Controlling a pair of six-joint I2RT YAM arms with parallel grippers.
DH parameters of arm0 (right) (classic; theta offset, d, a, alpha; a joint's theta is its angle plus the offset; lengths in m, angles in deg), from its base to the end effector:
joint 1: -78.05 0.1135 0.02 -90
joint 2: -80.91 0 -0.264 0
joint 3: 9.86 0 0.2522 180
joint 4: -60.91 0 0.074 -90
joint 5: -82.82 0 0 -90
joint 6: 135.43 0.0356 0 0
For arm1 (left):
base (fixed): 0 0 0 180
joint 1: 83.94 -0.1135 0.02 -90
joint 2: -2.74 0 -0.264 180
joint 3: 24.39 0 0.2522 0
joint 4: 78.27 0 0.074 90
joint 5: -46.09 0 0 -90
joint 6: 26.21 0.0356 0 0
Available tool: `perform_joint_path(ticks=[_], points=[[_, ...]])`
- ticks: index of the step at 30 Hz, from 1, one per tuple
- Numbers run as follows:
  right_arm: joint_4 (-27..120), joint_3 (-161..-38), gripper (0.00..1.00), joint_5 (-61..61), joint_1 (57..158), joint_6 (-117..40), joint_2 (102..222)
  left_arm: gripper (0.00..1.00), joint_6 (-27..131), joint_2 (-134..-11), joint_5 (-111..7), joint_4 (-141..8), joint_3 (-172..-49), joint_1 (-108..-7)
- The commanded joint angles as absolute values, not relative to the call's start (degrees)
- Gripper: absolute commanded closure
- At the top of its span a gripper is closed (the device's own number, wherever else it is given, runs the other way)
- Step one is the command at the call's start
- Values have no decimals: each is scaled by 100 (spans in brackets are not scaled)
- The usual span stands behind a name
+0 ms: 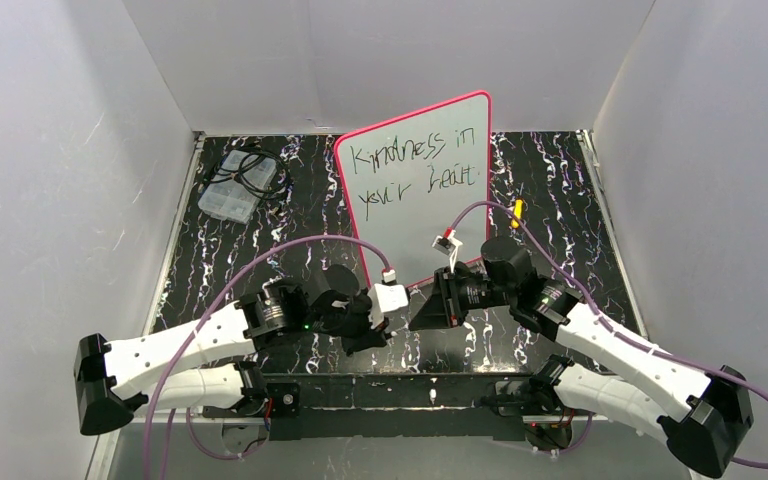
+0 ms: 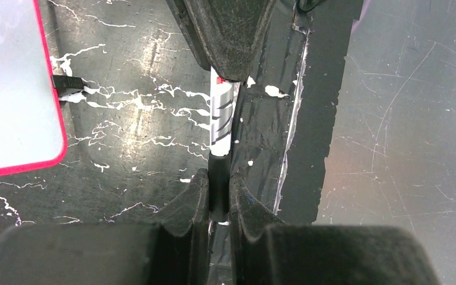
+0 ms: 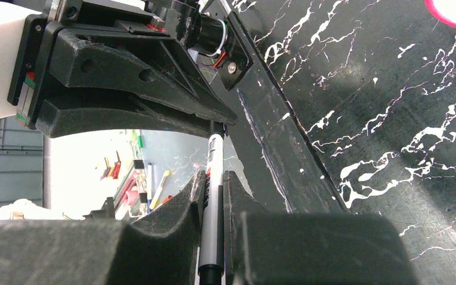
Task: Write a sentence on the whiteboard
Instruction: Close the whiteboard marker at the center of the board.
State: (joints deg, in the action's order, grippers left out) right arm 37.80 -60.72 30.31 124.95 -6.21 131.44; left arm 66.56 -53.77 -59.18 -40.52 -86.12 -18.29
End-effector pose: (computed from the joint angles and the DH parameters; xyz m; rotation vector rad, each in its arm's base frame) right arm 0.1199 0.1599 0.2792 -0.6437 2.1660 1.5468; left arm 0.0809 -0.2014 0.2984 1.4054 1.7723 -0.9031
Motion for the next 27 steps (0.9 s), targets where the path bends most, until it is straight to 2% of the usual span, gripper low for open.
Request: perform_joint_path(ticks=[1, 14, 27], points=[[4047, -6159, 99, 3138, 12634, -615, 13242, 100, 6539, -5178, -5733, -4975, -8547, -1802], [4660, -5876, 99, 2637, 13531, -278, 13711, 100, 6686, -5214, -5505, -5771, -8713, -1802], [5512, -5685, 99, 2599, 13831, 77, 14012, 100, 6763, -5001, -5358, -6295, -8647, -1802]])
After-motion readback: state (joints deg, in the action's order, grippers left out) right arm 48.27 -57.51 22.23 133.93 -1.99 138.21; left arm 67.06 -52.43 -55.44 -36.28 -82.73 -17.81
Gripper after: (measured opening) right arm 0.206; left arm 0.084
